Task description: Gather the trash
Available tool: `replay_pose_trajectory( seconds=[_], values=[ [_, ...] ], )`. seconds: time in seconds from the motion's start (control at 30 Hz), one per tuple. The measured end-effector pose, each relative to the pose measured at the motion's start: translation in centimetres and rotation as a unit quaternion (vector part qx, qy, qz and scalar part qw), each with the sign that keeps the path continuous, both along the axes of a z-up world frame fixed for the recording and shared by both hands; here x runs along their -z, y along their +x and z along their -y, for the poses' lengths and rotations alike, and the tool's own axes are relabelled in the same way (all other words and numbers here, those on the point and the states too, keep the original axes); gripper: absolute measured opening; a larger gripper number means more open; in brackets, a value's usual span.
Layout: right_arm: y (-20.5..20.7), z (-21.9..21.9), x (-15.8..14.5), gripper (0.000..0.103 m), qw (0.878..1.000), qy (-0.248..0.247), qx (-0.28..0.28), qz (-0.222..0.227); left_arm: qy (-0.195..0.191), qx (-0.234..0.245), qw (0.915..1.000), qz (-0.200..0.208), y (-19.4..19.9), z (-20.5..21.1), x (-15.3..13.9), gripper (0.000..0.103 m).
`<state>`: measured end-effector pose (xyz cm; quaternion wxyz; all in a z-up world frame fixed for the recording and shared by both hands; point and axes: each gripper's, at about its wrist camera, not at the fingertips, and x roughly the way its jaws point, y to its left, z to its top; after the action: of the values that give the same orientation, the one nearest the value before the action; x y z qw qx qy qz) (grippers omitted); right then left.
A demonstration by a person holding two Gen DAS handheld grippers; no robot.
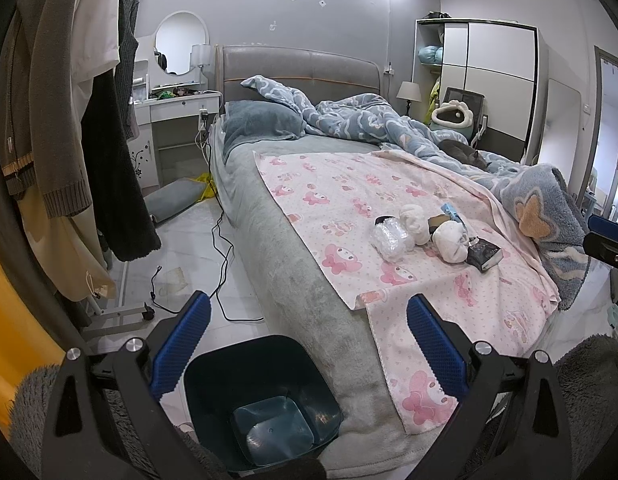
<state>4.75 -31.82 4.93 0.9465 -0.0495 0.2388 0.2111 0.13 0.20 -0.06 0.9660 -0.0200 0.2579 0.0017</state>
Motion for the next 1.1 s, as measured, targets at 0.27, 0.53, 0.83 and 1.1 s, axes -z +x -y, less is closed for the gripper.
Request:
replay_pose_trajectory(
  seconds=[0.27, 0.53, 0.83, 1.1],
  values=[
    [0.01, 0.00, 0.02, 0.100, 1.000, 0.000, 0.000, 0.000, -0.001, -0.001, 1.0000, -0.001, -0.02, 0.42, 0.21, 0.100],
    [0.01, -0.04, 0.01, 0.100, 1.000, 0.000, 0.000, 0.000, -0.002, 0.000, 1.0000, -0.002, 0.04, 0.37, 0.20, 0.100],
    [0.04, -0.07, 0.04, 0.100, 1.000, 0.000, 0.000, 0.000, -0.002, 0.000, 1.0000, -0.002, 0.04, 0.39, 0.18, 0.100],
    [0.07, -0.12, 0.07, 0.100, 1.000, -0.001, 0.000, -0.001, -0.002, 0.000, 1.0000, -0.003, 0.06, 0.33, 0.16, 0.100]
  ],
)
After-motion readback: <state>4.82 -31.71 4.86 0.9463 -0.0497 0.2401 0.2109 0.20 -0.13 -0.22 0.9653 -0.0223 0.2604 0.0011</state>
